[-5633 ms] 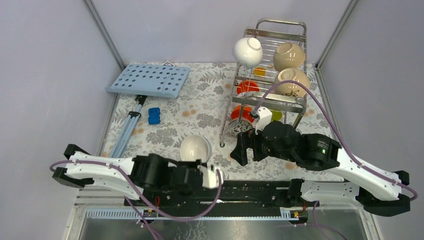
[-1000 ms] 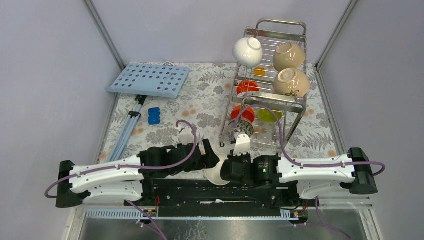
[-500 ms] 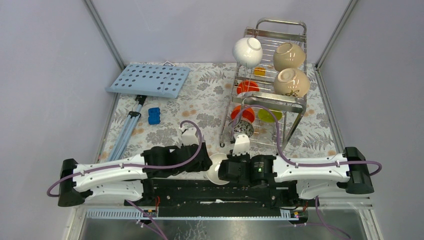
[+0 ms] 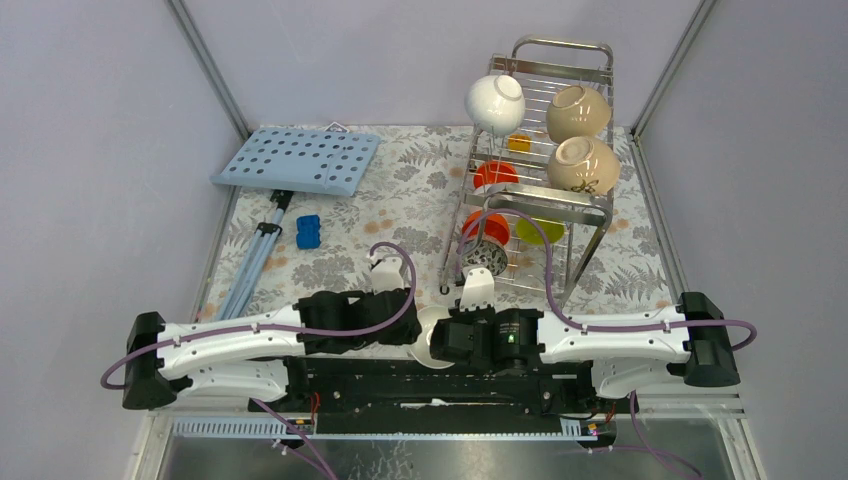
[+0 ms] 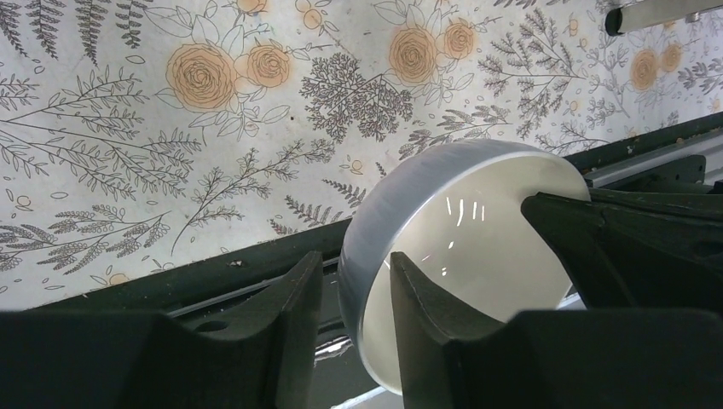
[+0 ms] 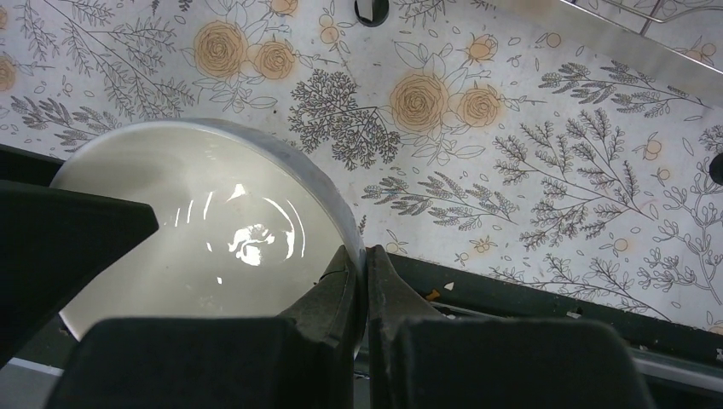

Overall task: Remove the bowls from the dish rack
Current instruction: Place the bowl at the center of the board.

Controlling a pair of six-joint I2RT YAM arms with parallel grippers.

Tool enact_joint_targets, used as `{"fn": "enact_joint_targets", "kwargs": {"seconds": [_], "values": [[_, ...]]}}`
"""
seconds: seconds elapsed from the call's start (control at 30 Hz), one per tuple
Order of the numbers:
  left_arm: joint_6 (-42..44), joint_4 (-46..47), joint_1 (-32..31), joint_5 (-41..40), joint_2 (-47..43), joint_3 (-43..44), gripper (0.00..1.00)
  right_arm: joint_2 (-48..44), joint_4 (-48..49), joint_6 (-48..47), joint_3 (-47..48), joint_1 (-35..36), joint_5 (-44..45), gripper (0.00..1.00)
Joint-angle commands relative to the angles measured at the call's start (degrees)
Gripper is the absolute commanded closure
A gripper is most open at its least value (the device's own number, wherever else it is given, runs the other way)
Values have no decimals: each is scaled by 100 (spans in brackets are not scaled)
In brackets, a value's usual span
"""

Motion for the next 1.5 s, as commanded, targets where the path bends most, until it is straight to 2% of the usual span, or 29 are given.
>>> {"fn": "enact_joint_targets", "kwargs": {"seconds": [0.0, 0.17, 0.37, 0.47, 0.6, 0.7, 0.9, 1.07, 1.2, 1.47], "values": [[26, 36, -1, 71, 78, 214, 61, 1, 56, 227, 317, -37, 442, 100], [-21, 38, -13, 88, 122, 172, 68, 68, 105, 239, 330, -42, 459, 100], [-24, 19, -14, 33, 100, 166, 88, 109, 150, 245, 309, -40, 446, 100], [-32, -27, -14, 9, 113, 185, 87, 100, 134, 265, 300, -40, 459, 100], [-54, -105, -10, 6, 143, 238, 68, 94, 79, 306, 306, -40, 509, 100], [-74, -221, -19, -27, 175, 288, 62, 100, 39, 319, 309, -35, 544, 100], [-129, -369, -18, -57, 157, 342, 63, 166, 7, 340, 325, -39, 580, 100], [-112, -407, -46, -73, 188, 399, 77, 290, -98, 352, 410, -45, 655, 100], [-103, -400, -73, -75, 259, 409, 82, 338, -66, 340, 439, -48, 641, 100], [-94, -384, -103, -74, 437, 446, 74, 320, -16, 249, 522, -45, 631, 100]]}}
